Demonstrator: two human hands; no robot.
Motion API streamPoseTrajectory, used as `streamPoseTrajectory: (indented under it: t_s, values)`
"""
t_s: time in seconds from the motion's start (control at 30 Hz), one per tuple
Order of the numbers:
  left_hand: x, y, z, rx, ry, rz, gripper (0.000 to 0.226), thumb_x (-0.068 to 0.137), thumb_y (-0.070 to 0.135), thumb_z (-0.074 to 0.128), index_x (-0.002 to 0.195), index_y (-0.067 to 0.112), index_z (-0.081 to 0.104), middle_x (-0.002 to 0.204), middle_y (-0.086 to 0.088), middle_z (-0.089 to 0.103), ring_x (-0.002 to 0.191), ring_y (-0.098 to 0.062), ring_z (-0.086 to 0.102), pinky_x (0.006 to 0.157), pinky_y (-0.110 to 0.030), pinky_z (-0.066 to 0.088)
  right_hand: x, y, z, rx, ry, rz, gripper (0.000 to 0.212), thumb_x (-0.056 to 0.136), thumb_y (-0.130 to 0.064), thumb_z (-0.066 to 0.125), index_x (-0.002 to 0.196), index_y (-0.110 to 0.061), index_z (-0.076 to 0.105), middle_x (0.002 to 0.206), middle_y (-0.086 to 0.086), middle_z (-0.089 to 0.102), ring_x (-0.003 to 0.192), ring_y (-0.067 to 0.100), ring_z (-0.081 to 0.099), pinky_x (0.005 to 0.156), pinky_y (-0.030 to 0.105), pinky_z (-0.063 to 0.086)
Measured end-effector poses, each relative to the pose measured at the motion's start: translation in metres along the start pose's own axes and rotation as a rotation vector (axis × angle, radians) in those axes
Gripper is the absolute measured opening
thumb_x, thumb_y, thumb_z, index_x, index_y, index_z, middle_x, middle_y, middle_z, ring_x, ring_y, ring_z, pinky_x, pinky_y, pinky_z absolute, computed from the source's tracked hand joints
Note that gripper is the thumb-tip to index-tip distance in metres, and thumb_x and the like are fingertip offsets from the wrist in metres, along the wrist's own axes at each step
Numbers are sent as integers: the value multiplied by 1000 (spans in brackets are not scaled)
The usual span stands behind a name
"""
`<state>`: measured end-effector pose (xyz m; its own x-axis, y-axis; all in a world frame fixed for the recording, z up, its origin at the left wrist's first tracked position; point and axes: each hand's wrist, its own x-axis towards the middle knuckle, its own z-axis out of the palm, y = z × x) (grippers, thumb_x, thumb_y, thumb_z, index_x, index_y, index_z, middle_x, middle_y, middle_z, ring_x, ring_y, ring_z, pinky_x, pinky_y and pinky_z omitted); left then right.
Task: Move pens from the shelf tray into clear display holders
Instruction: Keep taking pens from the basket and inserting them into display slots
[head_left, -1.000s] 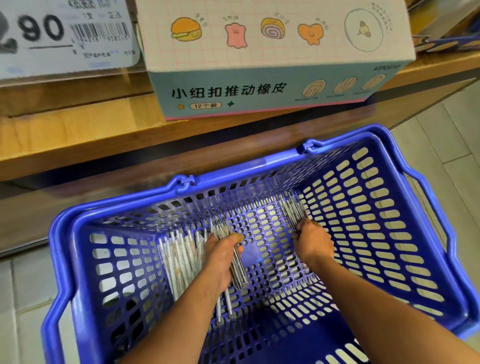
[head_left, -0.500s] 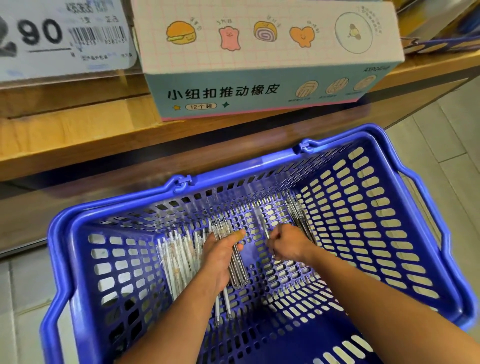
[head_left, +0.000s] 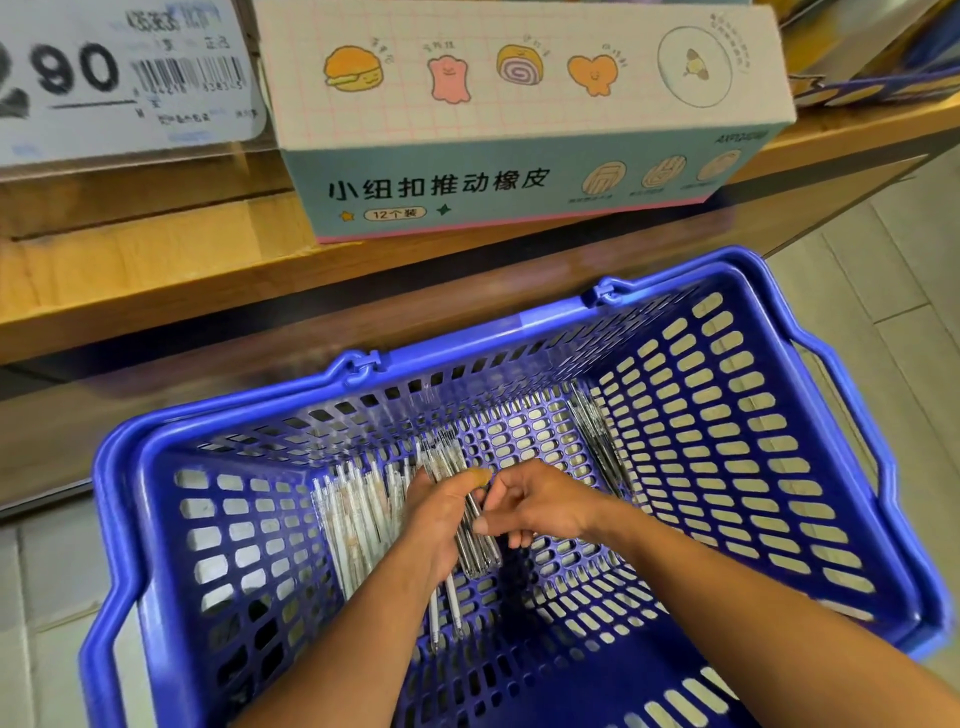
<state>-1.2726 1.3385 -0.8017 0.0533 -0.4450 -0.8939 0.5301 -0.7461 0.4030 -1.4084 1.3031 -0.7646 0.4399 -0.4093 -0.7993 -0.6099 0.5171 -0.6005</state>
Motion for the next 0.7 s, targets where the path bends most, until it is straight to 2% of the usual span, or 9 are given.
streamPoseTrajectory:
  t_s: [0.07,0.1,0.17,0.23,0.3,0.4,0.47,0.57,0.7]
  values:
    - [0,1,-1,18,33,-30,90,79,5,74,152,7,21,143,-27,49,125,-40,54,103,-54,45,1,5,-8,24,66,32,20,84,-25,76,88,-9,65,69,0,68,58,13,60,58,25,52]
    - [-2,1,-1,35,43,-44,82,81,4,72,149,3,25,128,-26,59,109,-37,63,92,-48,51,2,9,-14,24,151,46,19,86,-25,74,88,-9,65,70,0,67,58,12,60,60,27,54]
    - [-2,2,-3,61,32,-63,63,85,2,68,141,-3,39,92,-18,65,73,-25,62,66,-38,50,5,21,-29,-66,446,78,11,90,-19,68,89,-10,62,74,-1,65,66,10,63,73,33,59]
    - [-2,2,-4,81,28,-74,44,87,2,66,127,-7,50,76,-12,61,59,-19,55,57,-33,46,6,36,-43,-258,746,148,8,93,-15,62,99,-12,58,86,1,65,82,16,66,80,37,58]
    - [-2,2,-4,89,33,-83,33,87,2,66,118,-3,53,72,-11,60,57,-19,54,55,-32,45,6,48,-51,-411,864,250,16,94,-17,60,108,-13,54,92,2,64,84,21,64,77,37,58]
    - [-1,1,-5,76,34,-77,25,88,3,67,108,4,53,73,-11,61,60,-20,56,58,-33,46,6,57,-56,-507,854,410,18,93,-19,62,108,-11,57,92,6,66,82,23,64,73,37,58]
    - [1,1,-6,68,38,-71,29,87,3,68,111,3,52,77,-12,63,63,-20,57,61,-35,48,7,60,-56,-533,818,461,15,93,-18,62,105,-9,61,92,7,67,81,23,65,70,34,57]
    - [2,0,-6,57,38,-76,40,86,3,70,118,3,47,75,-12,62,62,-20,57,60,-34,47,9,65,-52,-600,766,469,17,94,-13,60,109,-7,59,95,9,68,82,23,66,67,31,56]
    - [3,-1,-6,28,21,-82,44,84,0,71,121,2,46,70,-11,61,59,-20,56,60,-36,47,10,65,-51,-593,736,433,17,91,-13,61,107,-7,58,96,10,68,85,26,66,74,38,59]
